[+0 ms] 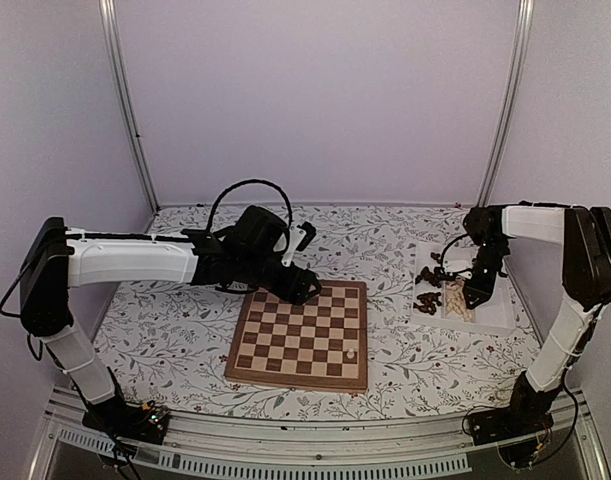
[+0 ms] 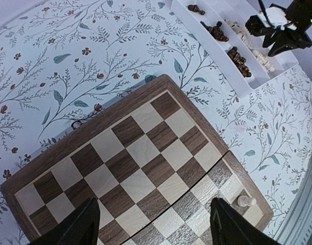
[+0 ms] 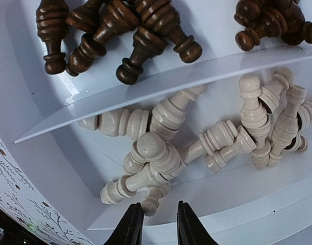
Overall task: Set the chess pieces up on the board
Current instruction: Pick up the chess piece from the storage box.
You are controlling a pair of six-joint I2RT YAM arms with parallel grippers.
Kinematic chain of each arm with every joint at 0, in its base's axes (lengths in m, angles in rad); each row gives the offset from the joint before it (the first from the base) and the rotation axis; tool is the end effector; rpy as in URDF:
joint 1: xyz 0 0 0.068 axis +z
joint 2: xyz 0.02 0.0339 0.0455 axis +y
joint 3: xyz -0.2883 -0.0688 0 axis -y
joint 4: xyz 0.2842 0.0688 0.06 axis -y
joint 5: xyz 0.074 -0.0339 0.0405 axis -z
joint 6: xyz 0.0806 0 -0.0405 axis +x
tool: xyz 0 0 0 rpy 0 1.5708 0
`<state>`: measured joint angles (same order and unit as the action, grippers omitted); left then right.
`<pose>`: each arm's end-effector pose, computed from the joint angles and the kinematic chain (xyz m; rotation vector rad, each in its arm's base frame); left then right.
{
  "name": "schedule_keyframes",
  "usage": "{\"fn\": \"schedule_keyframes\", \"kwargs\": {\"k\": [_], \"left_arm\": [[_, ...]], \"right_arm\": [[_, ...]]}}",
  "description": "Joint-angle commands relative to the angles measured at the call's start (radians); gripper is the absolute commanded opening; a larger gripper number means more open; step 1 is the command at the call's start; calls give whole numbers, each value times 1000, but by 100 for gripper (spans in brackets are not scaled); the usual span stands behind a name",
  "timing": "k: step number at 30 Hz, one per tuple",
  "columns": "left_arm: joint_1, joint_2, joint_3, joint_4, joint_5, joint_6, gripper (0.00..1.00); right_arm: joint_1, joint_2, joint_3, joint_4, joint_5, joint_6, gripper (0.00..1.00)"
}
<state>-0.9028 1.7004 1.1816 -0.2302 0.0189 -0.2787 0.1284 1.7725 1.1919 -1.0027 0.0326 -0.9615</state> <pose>0.2757 -0.3519 0.2053 0.7466 2.2823 -0.6016 0.3439 0.0417 0.1357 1.6159 -2.6651 0.0386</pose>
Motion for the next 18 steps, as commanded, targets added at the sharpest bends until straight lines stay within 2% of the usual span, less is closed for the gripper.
{"fn": "schedule_keyframes", "kwargs": {"k": [1, 10, 18], "left_arm": [[-14, -12, -19, 7, 10, 7, 76], [-15, -10, -32, 19, 14, 3, 76], [-15, -4, -31, 21, 16, 5, 76]], "right_arm": [[8, 6, 11, -24, -1, 0, 28], [8, 1, 44, -38, 5, 6, 30], [14, 8, 4, -33, -11, 6, 33]]}}
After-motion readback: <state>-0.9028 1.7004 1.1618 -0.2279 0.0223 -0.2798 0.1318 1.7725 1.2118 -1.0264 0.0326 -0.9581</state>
